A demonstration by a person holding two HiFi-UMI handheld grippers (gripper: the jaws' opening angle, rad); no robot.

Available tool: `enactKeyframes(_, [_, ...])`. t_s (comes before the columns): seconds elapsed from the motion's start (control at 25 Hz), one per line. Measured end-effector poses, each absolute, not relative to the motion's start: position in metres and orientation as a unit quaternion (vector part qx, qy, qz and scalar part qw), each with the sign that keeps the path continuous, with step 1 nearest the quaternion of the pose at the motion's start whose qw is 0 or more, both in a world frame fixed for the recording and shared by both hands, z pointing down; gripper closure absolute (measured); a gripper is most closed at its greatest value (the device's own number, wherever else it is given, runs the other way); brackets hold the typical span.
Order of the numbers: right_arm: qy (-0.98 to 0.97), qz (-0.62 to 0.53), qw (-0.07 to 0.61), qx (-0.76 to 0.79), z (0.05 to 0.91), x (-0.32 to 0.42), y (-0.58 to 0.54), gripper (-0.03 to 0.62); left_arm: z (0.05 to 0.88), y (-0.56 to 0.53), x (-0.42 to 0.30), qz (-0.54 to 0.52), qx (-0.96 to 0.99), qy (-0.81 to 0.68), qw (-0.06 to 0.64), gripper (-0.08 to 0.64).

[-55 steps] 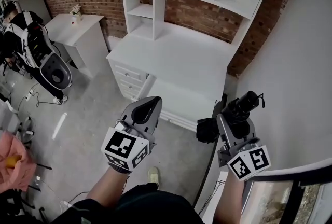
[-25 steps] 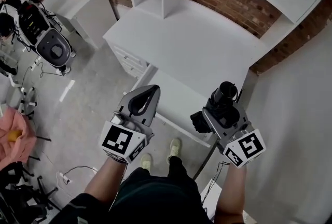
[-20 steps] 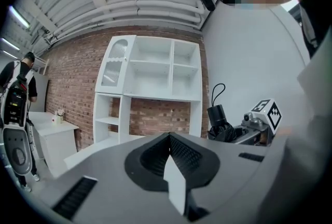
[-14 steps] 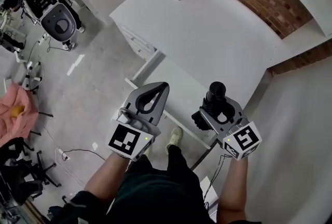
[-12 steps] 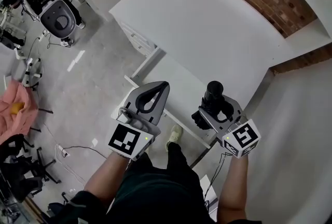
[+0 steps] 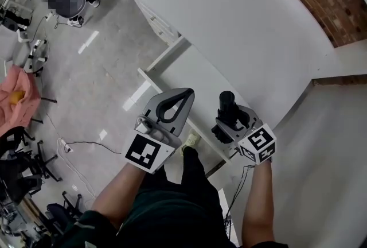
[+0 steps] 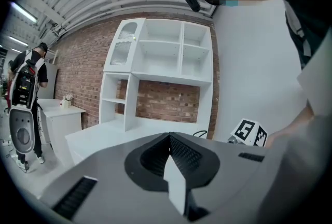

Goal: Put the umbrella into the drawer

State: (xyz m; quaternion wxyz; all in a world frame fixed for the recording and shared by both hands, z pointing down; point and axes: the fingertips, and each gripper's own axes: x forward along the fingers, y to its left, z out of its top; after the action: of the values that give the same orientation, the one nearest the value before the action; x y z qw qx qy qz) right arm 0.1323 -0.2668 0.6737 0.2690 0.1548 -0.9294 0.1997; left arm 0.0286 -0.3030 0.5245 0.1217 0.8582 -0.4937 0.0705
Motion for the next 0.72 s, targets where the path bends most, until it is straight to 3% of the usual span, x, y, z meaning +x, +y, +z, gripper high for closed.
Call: enactKeyframes(0.72, [-0.876, 0.264, 0.397, 0.072, 0.819, 0.121, -0.222, 0.397, 0.594, -0.306, 0.025, 0.083, 0.843, -0.509, 0.152, 0.555])
